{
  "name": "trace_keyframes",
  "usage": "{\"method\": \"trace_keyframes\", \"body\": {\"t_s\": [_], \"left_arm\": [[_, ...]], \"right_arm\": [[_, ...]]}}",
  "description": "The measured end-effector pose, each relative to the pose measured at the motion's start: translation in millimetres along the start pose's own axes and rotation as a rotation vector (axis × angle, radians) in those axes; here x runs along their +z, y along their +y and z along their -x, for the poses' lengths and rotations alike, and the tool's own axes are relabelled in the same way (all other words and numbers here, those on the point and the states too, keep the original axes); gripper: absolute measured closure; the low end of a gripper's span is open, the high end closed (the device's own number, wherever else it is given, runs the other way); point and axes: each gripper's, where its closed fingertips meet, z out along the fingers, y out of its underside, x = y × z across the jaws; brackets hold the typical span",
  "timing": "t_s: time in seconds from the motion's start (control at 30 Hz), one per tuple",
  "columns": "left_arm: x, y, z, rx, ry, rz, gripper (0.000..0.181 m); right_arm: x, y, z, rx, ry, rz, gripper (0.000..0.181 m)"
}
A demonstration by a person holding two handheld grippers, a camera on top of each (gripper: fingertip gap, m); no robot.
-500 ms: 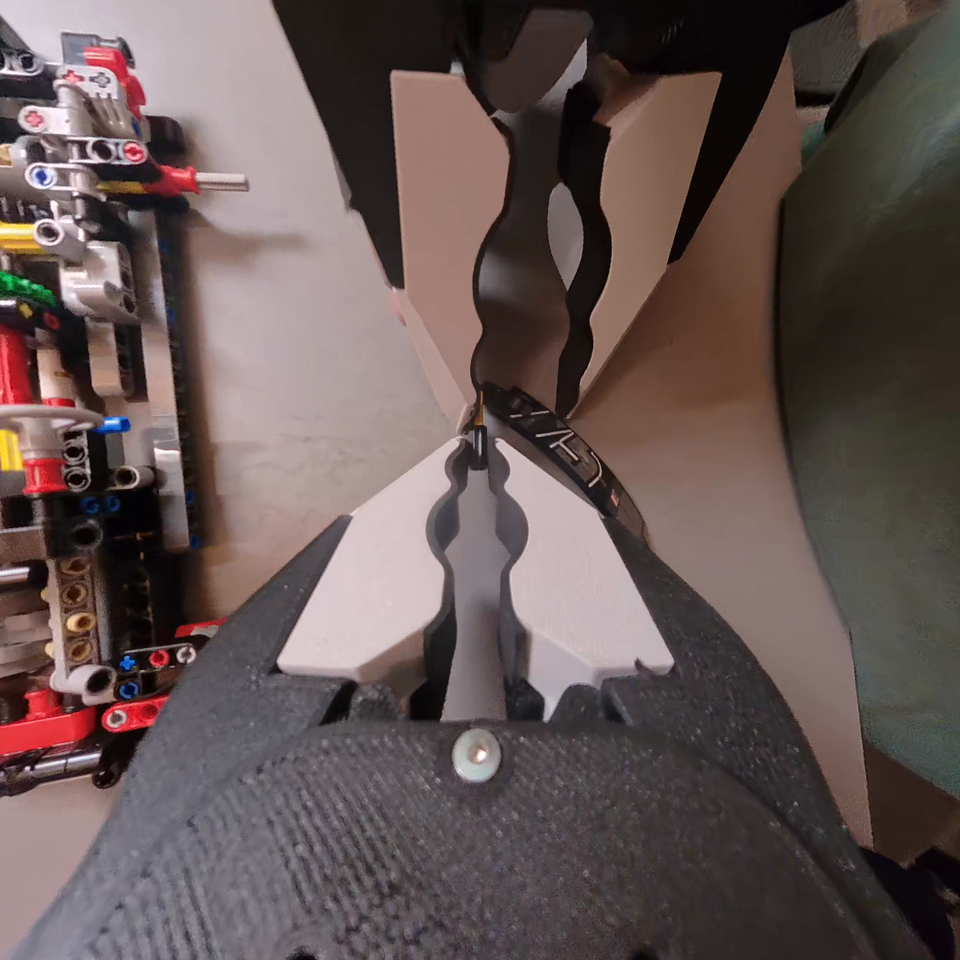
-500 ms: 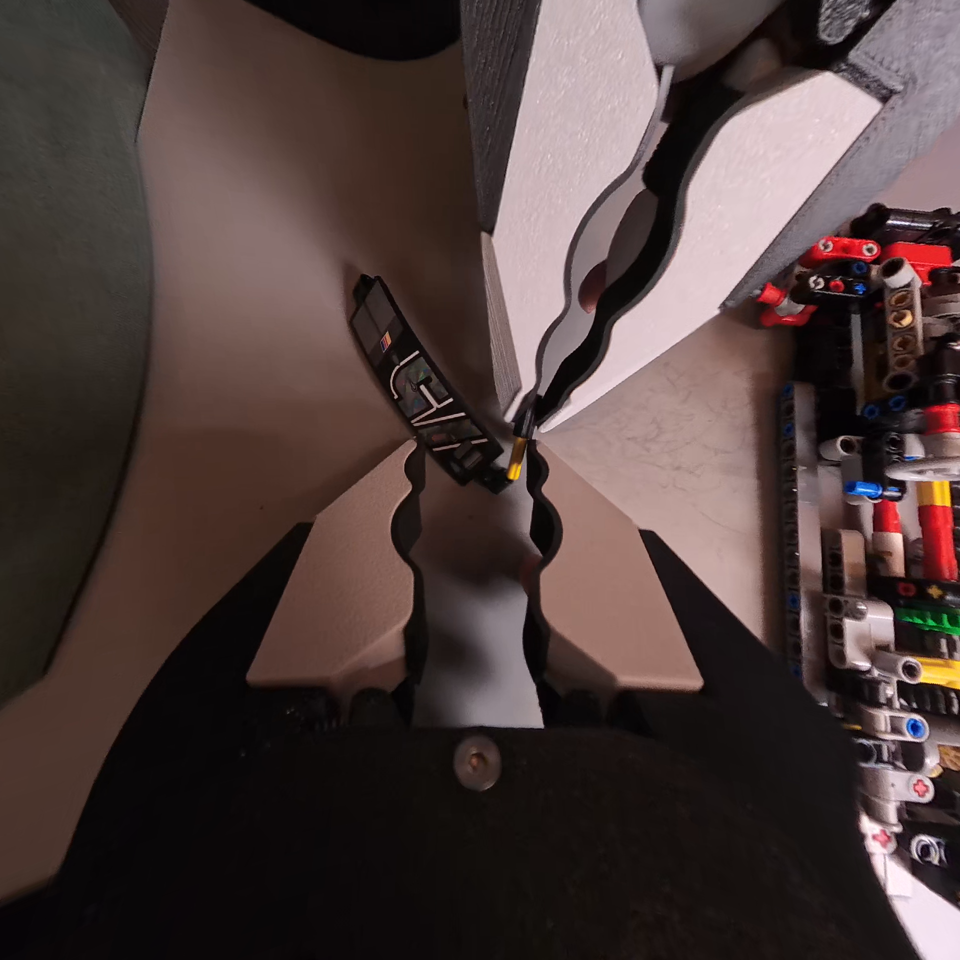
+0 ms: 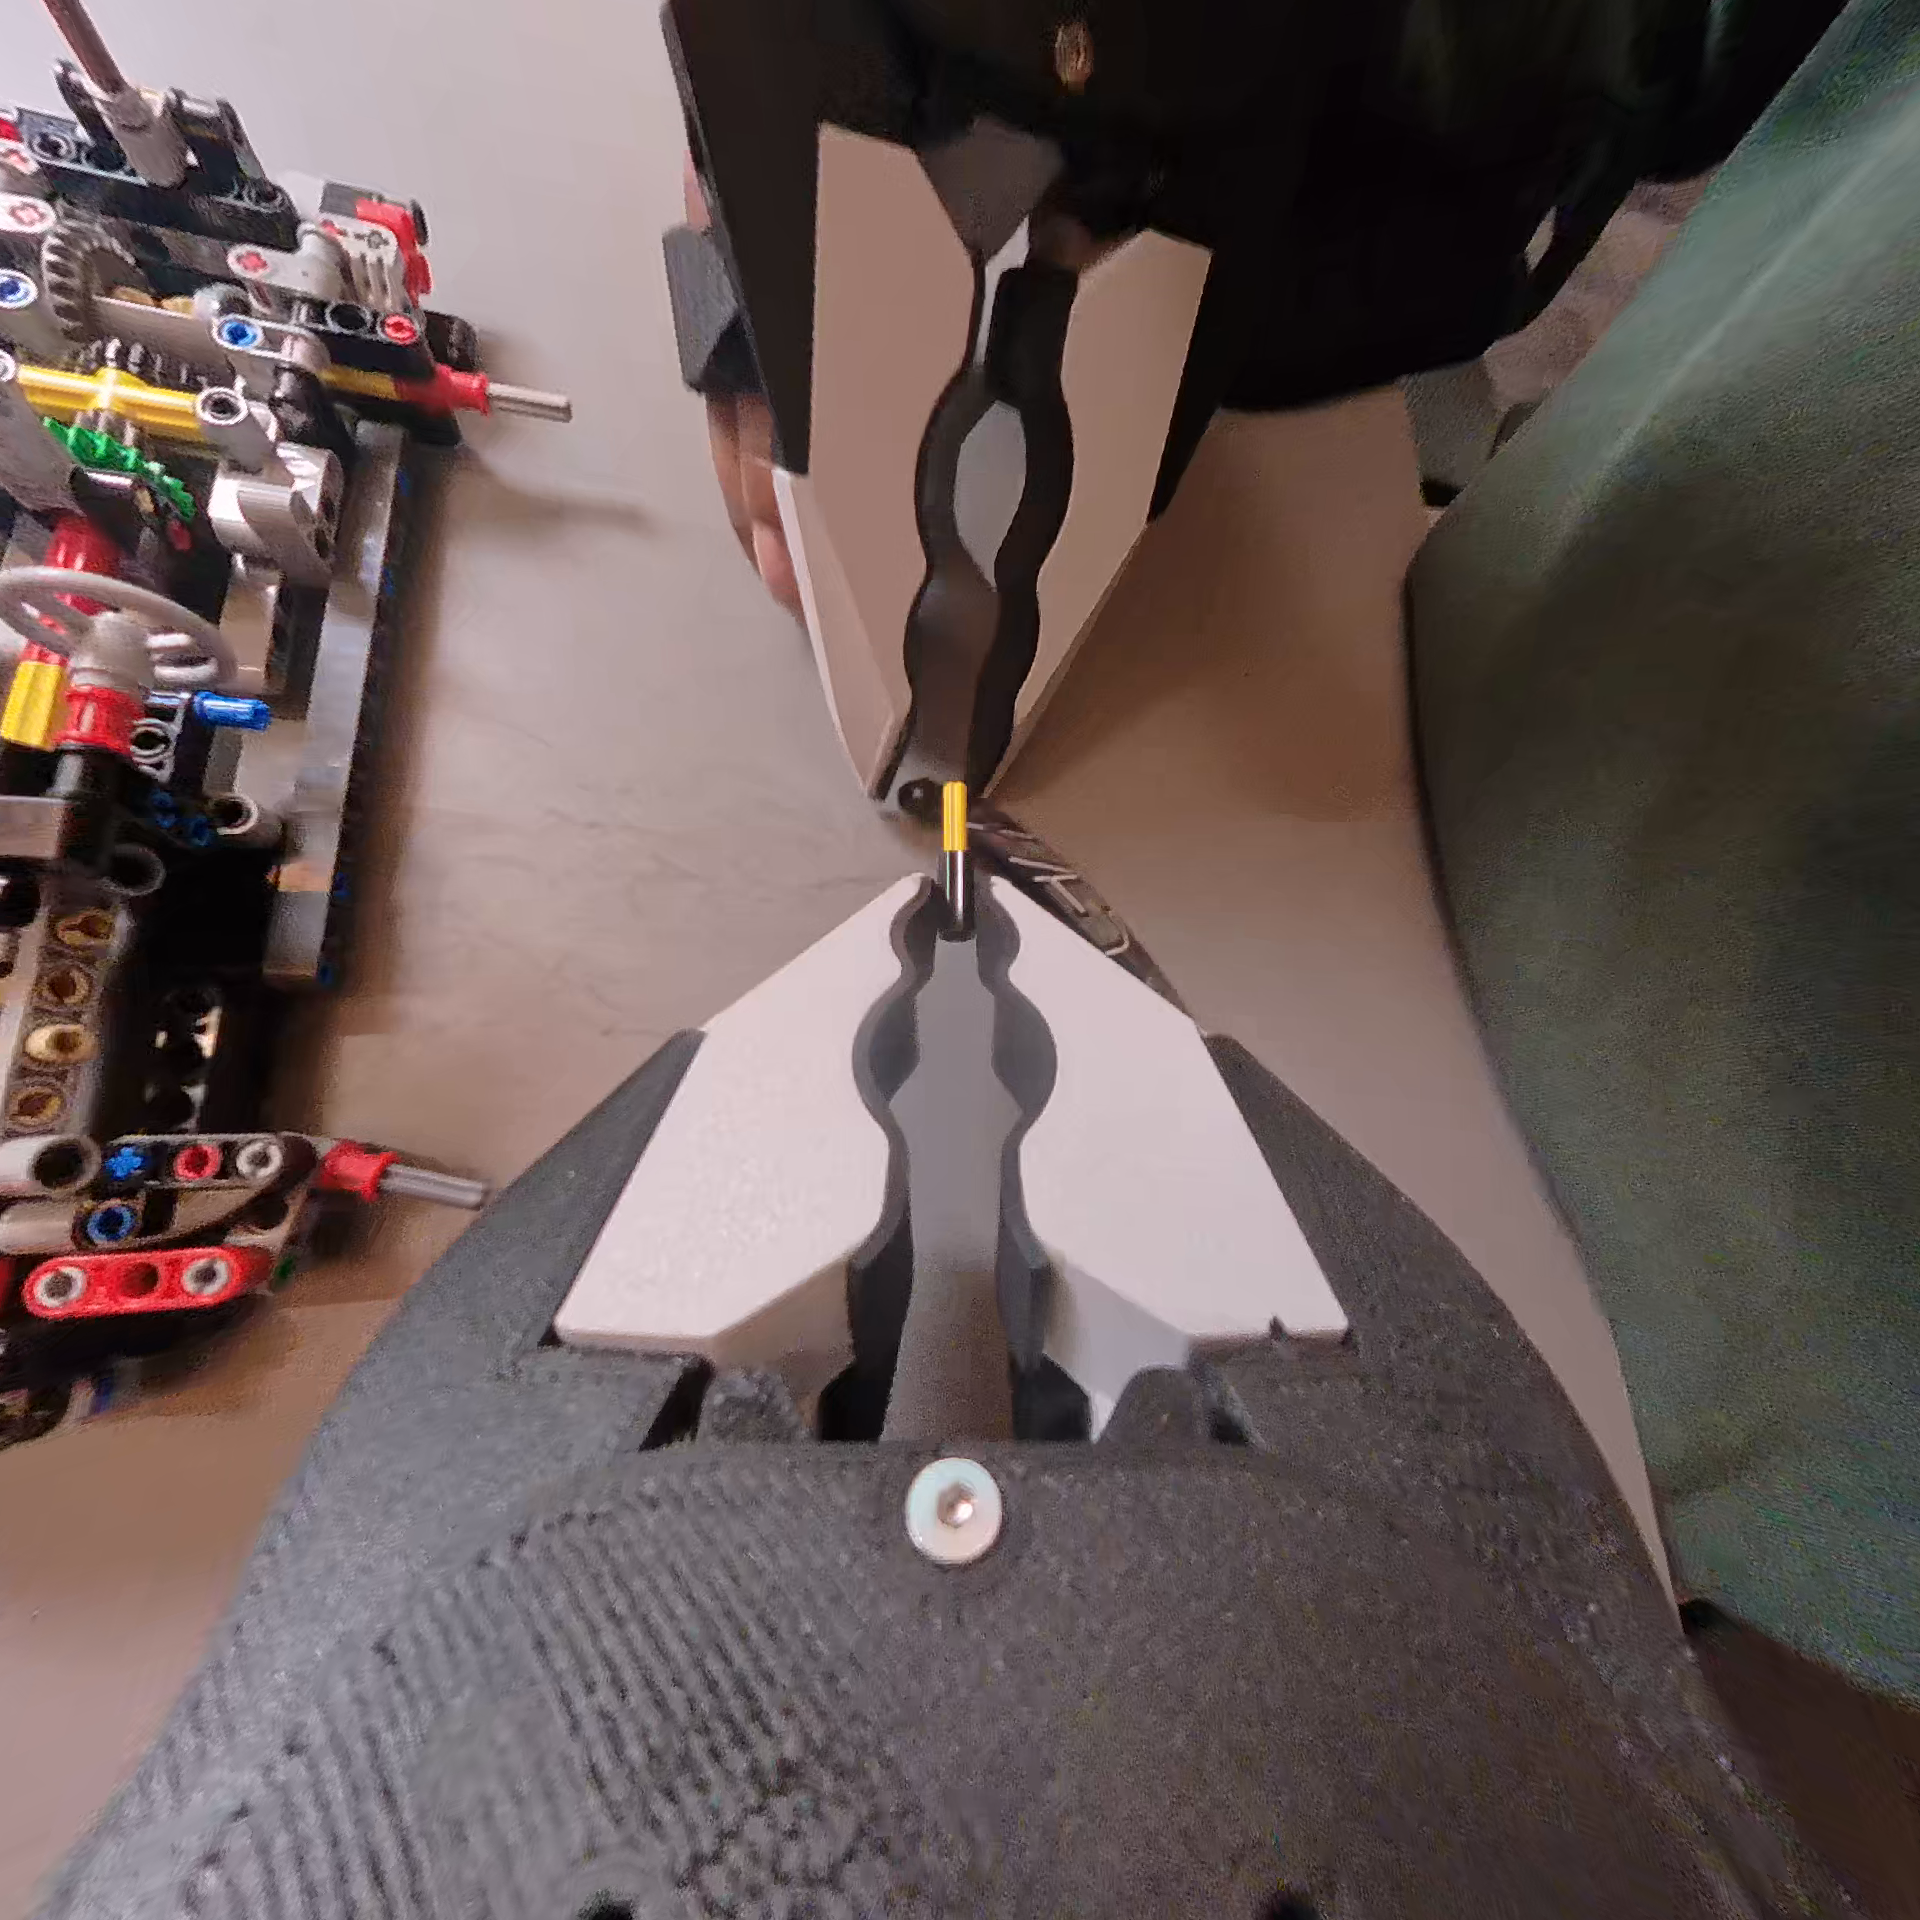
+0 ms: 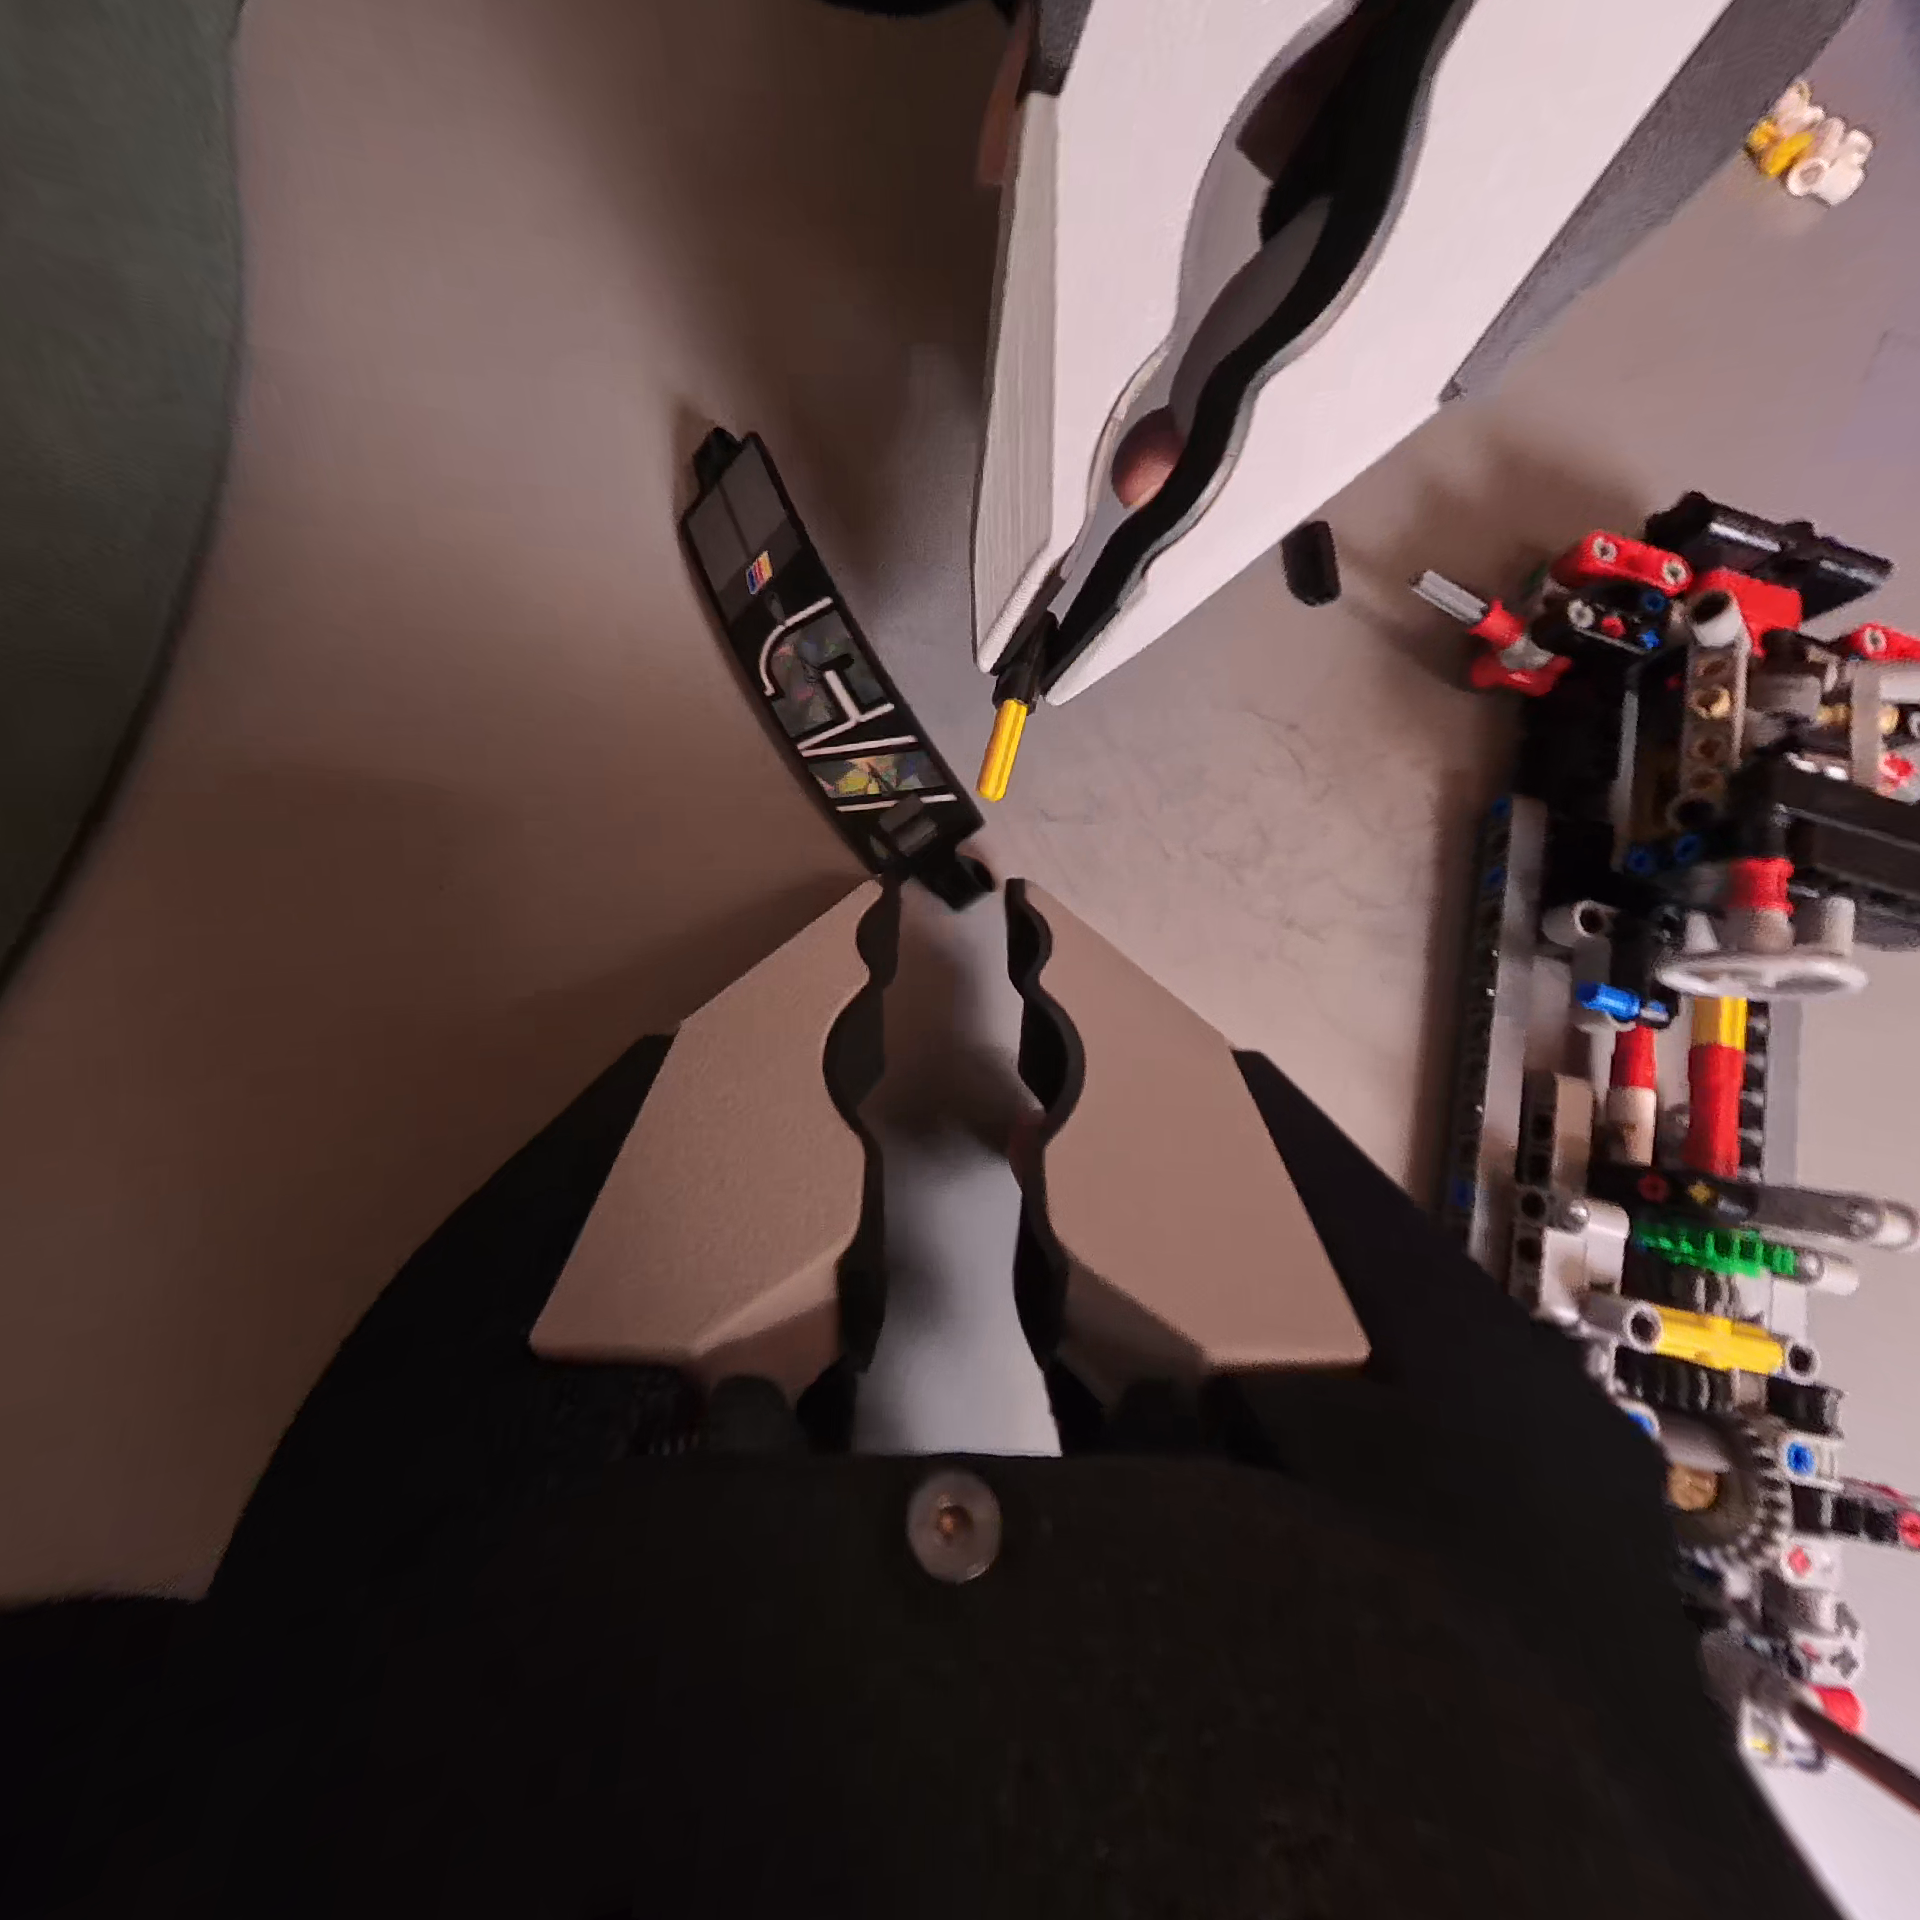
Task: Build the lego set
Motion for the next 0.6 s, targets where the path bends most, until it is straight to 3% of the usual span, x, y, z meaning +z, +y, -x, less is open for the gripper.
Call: {"method": "trace_keyframes", "body": {"t_s": [0.03, 0.27, 0.4, 0.47, 0.6], "left_arm": [[0.1, -0.2, -3.5, -0.007, 0.011, -0.014, 0.177], [4.0, 12.8, -10.5, -0.021, -0.02, -0.007, 0.177], [4.2, 23.3, -5.1, -0.01, -0.082, 0.009, 0.177], [0.7, 24.2, -3.5, -0.02, -0.097, -0.008, 0.177], [-14.4, 25.7, 7.8, -0.032, -0.173, -0.042, 0.176]], "right_arm": [[1.2, -1.3, 1.2, -0.022, -0.005, 0.005, 0.171], [6.0, -9.9, -16.8, -0.127, 0.038, 0.026, 0.181], [2.7, -10.9, -35.3, -0.081, 0.085, 0.036, 0.181], [-1.4, -5.9, -43.1, 0.006, 0.108, 0.053, 0.181], [-12.6, -16.5, -12.9, 0.361, -0.076, -0.005, 0.151]]}}
